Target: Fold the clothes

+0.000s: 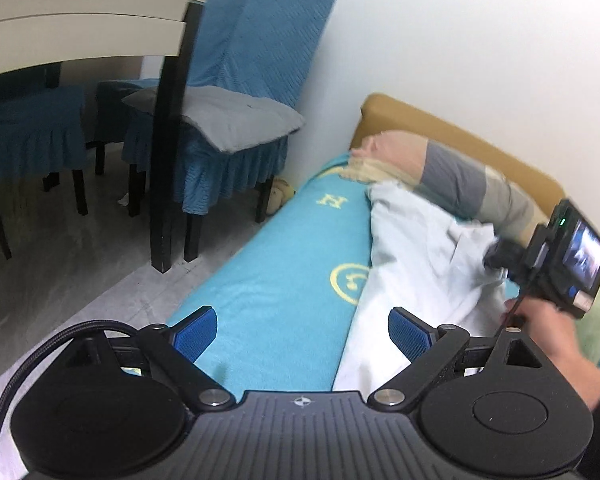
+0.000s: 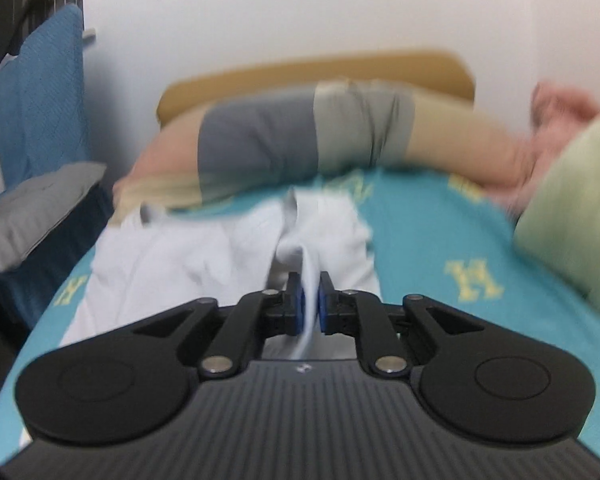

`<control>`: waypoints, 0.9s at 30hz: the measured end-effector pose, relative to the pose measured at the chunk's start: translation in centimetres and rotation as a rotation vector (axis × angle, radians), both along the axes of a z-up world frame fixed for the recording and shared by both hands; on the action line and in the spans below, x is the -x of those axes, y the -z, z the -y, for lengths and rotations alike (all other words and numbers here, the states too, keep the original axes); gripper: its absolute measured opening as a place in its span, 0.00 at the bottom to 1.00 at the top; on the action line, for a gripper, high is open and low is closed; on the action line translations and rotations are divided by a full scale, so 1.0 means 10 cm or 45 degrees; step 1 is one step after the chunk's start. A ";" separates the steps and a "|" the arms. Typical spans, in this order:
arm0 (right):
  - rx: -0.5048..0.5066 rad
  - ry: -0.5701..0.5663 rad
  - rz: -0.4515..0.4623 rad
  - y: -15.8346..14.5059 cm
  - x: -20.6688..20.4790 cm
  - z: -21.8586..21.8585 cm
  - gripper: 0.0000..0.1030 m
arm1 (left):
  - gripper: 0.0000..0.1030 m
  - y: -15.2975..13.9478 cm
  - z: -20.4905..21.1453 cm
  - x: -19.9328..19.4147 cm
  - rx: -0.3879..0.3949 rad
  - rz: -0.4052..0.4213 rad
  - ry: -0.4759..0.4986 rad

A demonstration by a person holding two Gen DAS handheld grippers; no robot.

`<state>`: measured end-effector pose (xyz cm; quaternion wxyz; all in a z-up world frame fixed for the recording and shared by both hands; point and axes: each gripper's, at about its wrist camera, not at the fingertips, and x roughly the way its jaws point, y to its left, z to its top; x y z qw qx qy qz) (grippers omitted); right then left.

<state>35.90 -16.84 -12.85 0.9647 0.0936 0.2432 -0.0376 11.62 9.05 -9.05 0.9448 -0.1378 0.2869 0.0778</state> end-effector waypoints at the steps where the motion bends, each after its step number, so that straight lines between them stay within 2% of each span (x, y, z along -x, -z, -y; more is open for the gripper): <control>1: -0.027 -0.029 -0.009 -0.01 0.04 0.03 0.54 | 0.92 0.03 0.02 -0.02 -0.010 -0.008 0.008; 3: -0.057 -0.077 0.019 -0.09 0.17 0.03 0.78 | 0.92 0.05 0.05 -0.05 -0.029 -0.018 0.033; 7: -0.129 -0.175 0.064 -0.35 0.44 0.05 0.78 | 0.92 0.00 0.13 0.03 -0.099 -0.002 0.072; 10: -0.194 -0.193 0.085 -0.61 0.82 0.19 0.78 | 0.92 -0.09 0.21 0.12 -0.133 0.018 0.092; 13: -0.199 -0.199 0.097 -0.78 1.30 0.28 0.78 | 0.92 -0.19 0.28 0.22 -0.166 0.046 0.102; 18: -0.192 -0.205 0.117 -1.04 2.12 0.39 0.78 | 0.92 -0.43 0.28 0.48 -0.136 0.070 0.097; 22: -0.187 -0.210 0.133 -1.25 2.78 0.48 0.78 | 0.92 -0.62 0.30 0.73 -0.153 0.117 0.113; 27: -0.197 -0.224 0.152 -1.43 3.49 0.62 0.78 | 0.92 -0.70 0.37 0.98 -0.156 0.097 0.137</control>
